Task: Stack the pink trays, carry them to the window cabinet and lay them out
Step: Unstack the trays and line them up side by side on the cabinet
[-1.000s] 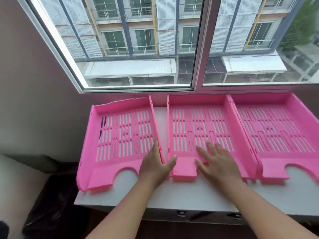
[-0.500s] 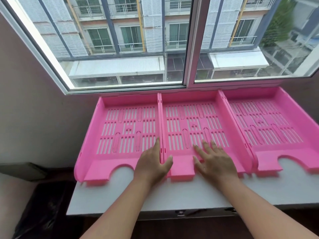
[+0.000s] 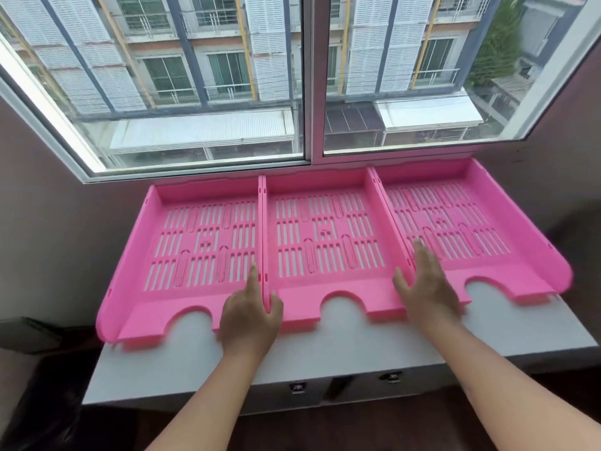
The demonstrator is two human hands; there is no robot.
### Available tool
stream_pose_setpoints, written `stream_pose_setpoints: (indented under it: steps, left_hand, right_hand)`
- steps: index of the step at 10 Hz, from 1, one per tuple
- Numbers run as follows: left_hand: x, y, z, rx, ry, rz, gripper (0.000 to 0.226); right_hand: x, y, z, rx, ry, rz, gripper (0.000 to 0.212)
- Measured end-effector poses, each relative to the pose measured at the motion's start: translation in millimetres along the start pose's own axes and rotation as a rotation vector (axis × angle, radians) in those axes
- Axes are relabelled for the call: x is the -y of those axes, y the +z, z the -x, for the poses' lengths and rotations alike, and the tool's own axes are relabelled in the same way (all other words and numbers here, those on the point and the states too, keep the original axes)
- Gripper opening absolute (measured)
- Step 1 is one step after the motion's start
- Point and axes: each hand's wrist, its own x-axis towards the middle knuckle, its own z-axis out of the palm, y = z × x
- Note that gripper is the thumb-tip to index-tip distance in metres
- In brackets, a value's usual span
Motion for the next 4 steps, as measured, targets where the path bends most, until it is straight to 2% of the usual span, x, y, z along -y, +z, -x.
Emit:
stream_pose_setpoints:
  steps: [1,2,3,4]
  left_hand:
    - [-6.1,0.5,-0.7,-0.004,-0.024,-0.017,0.07]
    - [-9.5,-0.3,0.2,0.013,-0.045,-0.039,0.069]
    - [-10.1,0.0,0.8,0.044,-0.04,-0.01,0.073]
    - [-6.9,-10.8,4.3,0.072,-0.051,-0.064,0.088]
  right_hand:
    - [-3.9,4.4,-0.8,0.06,0.011,-0.132,0.059]
    - [-4.9,2.9,-3.3,0.057,0.036,-0.163,0.057]
    - [-9.3,0.9,-5.5,0.162,0.017,-0.128,0.061]
    - [-12.1,-16.4,-8.3,0.294,-0.031,-0.1,0.074]
